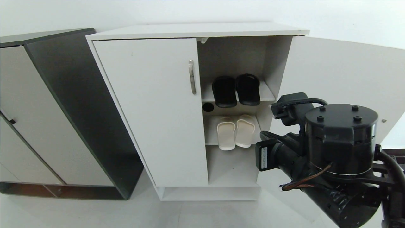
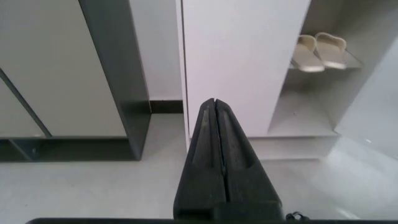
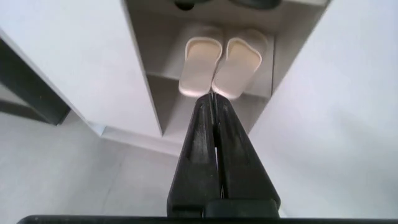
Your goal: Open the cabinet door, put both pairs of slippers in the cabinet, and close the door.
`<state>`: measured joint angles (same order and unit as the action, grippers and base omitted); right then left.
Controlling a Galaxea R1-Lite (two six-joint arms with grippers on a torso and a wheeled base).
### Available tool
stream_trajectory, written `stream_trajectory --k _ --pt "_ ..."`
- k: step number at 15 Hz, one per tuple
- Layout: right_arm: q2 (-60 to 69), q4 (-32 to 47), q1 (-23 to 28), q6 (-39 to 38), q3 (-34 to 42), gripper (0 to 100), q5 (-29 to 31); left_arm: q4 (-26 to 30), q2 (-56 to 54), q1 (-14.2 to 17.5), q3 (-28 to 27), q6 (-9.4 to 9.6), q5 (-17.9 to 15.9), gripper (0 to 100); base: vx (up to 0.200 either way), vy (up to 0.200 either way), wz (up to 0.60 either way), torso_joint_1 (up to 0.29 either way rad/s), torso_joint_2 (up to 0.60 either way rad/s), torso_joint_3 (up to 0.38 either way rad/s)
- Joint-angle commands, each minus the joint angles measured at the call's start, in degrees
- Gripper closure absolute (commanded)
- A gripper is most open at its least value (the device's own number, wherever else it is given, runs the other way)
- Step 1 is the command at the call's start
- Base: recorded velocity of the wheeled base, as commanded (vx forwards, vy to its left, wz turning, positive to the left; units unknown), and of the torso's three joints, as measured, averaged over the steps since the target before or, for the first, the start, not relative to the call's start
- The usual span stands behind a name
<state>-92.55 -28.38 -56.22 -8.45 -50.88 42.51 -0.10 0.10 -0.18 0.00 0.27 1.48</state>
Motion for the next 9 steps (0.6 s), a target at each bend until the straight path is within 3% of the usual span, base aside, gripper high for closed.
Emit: stream_trajectory --k 1,2,9 --pt "-0.26 -0.01 -0.03 0.01 0.17 100 0.03 0.01 0.08 0.01 0.0 0.0 0.02 100 -0.2 0.0 0.0 -0.002 0.0 -0.002" --pt "-0.26 -0.01 0.06 0.01 0.35 100 0.03 0.01 0.08 0.01 0.0 0.0 0.02 100 -0.2 0.0 0.0 0.002 0.0 -0.002" --pt "-0.26 -0.01 1.2 0.01 1.23 100 -0.06 0.01 -0.01 0.01 0.0 -0.09 0.11 100 0.0 0.0 0.0 0.0 0.0 0.0"
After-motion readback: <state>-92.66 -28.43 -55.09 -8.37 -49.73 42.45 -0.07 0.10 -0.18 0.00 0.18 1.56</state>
